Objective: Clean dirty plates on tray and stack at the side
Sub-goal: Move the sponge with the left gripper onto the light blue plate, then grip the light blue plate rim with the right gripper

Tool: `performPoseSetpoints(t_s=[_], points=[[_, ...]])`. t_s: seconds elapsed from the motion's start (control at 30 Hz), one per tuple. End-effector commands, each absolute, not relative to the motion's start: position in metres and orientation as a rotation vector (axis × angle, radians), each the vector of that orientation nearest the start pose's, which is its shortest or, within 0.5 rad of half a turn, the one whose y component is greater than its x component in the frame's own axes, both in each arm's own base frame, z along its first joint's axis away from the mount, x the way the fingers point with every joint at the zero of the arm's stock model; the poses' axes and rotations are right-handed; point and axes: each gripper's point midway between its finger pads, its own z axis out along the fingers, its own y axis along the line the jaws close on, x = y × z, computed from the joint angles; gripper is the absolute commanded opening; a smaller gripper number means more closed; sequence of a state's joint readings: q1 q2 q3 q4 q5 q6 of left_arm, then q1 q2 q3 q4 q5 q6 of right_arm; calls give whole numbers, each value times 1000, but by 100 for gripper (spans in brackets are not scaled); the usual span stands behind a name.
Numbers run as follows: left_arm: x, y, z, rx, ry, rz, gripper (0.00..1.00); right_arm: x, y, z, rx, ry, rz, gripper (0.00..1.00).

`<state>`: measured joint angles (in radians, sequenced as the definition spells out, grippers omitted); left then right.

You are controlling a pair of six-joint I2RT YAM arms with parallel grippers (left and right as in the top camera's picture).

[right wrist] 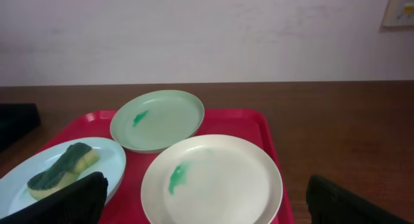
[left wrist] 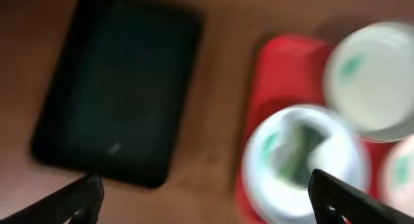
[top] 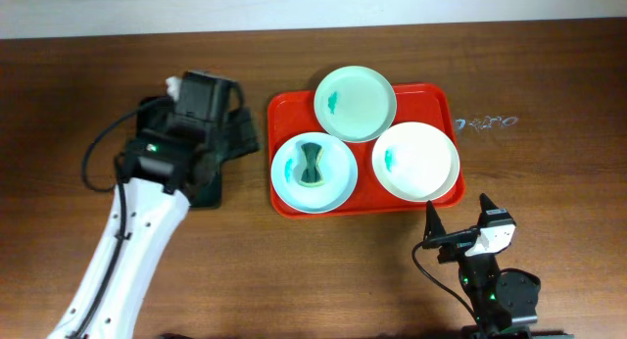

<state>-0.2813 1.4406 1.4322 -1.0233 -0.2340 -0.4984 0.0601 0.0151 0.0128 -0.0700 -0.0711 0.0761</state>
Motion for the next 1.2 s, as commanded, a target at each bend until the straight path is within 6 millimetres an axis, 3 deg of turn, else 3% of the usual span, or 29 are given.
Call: performPoseSetpoints(t_s=[0.0,0.03,0.07,0.1,0.13,0.17,0.2,0.23,0.3,0.33,0.37,0.4,0.47,0.53,0.57,0.63,0.67,0.73,0.83,0.87,0.93,1.0,1.17], points=[[339,-30,201,-458,2623,93,99,227,84,190,-78,1550,684,99],[339,-30,200,-459,2626,93,99,199,123,194,-156,1588,1056,99],[339,-33,199,-453,2630,76,99,194,126,206,-81,1573,1189,99],[338,-36,199,-448,2640,52,99,189,124,235,-16,1472,1305,98],[337,-38,198,-445,2648,36,99,179,124,262,-67,1357,1326,99],[336,-40,197,-442,2653,25,99,148,117,318,-197,1084,1271,98],[336,-40,197,-443,2653,24,99,131,102,358,-181,916,1220,98],[337,-40,197,-443,2652,24,99,126,90,388,-123,864,1179,98],[336,-40,197,-443,2653,24,99,131,75,430,-62,953,938,99],[336,-40,197,-442,2653,25,99,151,56,443,38,1162,712,98],[337,-40,197,-443,2652,24,99,164,46,443,95,1304,610,98],[337,-40,197,-443,2652,24,99,189,37,426,174,1611,493,98],[336,-40,197,-442,2653,25,99,217,52,393,162,2026,497,98],[336,-40,197,-442,2653,25,99,259,76,368,142,2246,625,99],[336,-40,197,-442,2653,25,99,278,85,342,147,2355,668,100],[336,-40,197,-443,2653,25,99,317,109,269,35,2615,655,88],[336,-40,197,-443,2653,25,99,335,131,223,-45,2746,651,71],[336,-40,197,-442,2653,25,99,359,157,154,-87,2893,643,56],[336,-41,197,-441,2656,15,96,382,172,72,-117,3007,628,57],[336,-44,197,-436,2663,-9,99,385,177,54,-196,3008,663,57],[336,-45,197,-435,2663,-14,99,387,184,41,-245,3005,718,57],[336,-45,197,-435,2664,-15,95,389,184,35,-328,2988,710,57],[335,-52,196,-412,2681,-62,100,395,183,16,-333,2995,687,51]])
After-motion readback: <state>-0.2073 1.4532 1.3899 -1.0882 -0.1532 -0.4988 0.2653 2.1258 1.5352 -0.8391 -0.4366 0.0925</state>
